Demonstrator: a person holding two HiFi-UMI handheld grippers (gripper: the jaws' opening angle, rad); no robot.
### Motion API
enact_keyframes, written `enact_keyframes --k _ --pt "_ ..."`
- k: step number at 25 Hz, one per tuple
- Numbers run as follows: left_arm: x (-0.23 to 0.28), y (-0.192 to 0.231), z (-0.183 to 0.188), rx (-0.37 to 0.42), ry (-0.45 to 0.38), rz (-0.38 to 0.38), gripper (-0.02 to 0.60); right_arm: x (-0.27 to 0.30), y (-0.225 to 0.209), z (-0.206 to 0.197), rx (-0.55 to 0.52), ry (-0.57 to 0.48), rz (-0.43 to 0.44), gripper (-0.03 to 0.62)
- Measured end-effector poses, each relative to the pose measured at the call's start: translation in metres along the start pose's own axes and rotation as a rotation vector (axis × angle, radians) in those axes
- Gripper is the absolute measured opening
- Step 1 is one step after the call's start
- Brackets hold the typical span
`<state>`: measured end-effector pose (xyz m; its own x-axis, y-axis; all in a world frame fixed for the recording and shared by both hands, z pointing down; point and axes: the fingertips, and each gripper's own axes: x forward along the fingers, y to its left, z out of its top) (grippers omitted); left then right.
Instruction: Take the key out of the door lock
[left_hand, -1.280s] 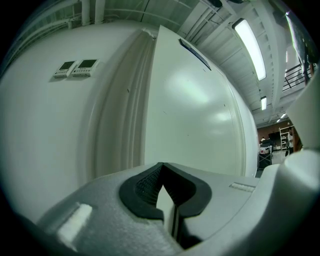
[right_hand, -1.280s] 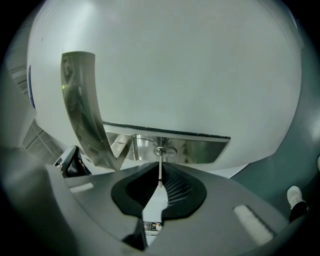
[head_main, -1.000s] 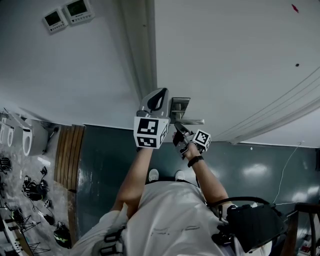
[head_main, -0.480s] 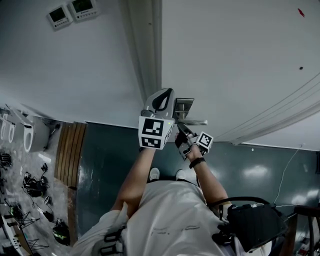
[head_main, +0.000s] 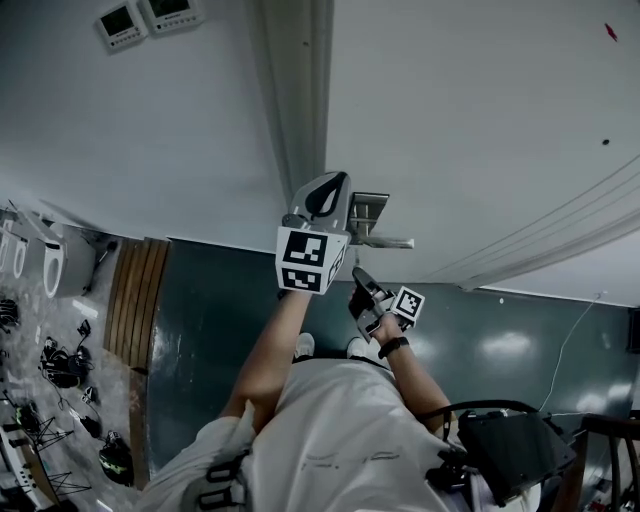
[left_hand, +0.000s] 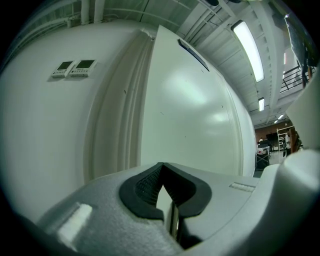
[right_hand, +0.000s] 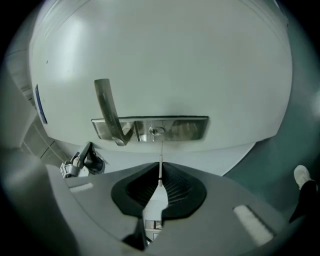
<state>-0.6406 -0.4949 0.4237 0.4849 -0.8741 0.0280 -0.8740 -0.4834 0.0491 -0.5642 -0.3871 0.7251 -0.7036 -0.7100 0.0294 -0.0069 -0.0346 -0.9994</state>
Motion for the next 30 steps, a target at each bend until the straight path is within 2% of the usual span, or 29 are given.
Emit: enact_keyframes --k 3,6,10,14,19,25,28,30 --pt "0.004 0.008 0.0 -0.021 -0.017 0.019 0.002 -0.023 -0.018 -0.011 0.001 0.007 -0.04 0.026" --pt "0.003 0.009 0.0 -0.034 -0.041 0.021 0.002 -0.036 -0.01 -0.002 -0.103 0.024 -0.068 0.026" --pt "-0.004 0.01 -0.002 -0.023 -0.04 0.038 0.002 -0.044 0.024 0.021 -0.296 0.005 -0.103 0.026" --pt "-0.022 0.015 -0.013 -0.042 -0.038 0.07 0.002 -0.034 0.074 0.026 -0.508 0.002 -0.056 0.028" --pt "-0.046 -0.005 -0.012 -0.041 -0.098 0.12 0.002 -0.04 0.128 0.039 -0.83 0.001 -0.093 0.028" --pt "-0.098 -0.028 -0.017 -0.037 -0.119 0.196 0.002 -0.043 0.206 0.023 -1.103 -0.048 -0.021 0.028" --pt "-0.11 -0.035 0.001 -0.027 -0.132 0.206 0.002 -0.038 0.251 0.019 -1.291 -0.092 -0.049 0.028" --pt "-0.114 -0.042 0.01 -0.023 -0.14 0.19 0.002 -0.041 0.271 0.015 -1.371 -0.134 -0.083 0.028"
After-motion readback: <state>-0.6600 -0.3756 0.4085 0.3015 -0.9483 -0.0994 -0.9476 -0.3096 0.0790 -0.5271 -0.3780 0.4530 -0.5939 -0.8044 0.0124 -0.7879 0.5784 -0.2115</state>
